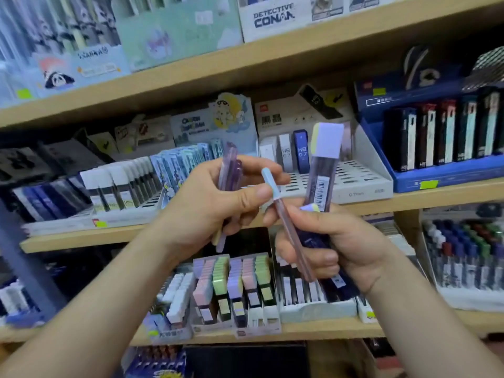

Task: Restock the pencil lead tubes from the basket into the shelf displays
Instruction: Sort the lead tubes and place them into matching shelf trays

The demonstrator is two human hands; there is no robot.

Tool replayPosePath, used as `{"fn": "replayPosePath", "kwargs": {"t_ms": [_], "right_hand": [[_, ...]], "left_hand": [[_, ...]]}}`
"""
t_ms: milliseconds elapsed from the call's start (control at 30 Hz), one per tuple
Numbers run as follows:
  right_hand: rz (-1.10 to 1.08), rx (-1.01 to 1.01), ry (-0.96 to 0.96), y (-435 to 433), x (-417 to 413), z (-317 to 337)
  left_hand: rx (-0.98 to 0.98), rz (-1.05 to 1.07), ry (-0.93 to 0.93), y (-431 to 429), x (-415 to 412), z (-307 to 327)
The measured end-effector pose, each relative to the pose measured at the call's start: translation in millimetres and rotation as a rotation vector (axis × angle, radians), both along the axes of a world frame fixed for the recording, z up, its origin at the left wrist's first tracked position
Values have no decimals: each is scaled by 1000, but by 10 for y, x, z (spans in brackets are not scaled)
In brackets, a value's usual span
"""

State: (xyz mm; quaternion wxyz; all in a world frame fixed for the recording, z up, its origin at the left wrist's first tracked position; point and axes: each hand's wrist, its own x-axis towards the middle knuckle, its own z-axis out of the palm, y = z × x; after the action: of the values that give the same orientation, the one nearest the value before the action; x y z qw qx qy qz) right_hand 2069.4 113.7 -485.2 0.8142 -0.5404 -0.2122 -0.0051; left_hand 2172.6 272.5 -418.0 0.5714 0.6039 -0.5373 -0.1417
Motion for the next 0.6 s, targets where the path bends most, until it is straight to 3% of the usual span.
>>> {"fn": "replayPosePath", "kwargs": {"t_ms": [133,333,467,600], "right_hand": [[-88,-206,108,43,33,-69],[-267,-744,407,-246,-118,-303],[-315,-660,651,-328,-65,-751],[-326,-604,725,-168,46,-1071]], "left_hand": [[-94,117,66,84,91,-161],[-2,453,-177,266,216,-498],[194,582,-353,238,474,-1000],[302,665,-452,140,583,-1392]]}}
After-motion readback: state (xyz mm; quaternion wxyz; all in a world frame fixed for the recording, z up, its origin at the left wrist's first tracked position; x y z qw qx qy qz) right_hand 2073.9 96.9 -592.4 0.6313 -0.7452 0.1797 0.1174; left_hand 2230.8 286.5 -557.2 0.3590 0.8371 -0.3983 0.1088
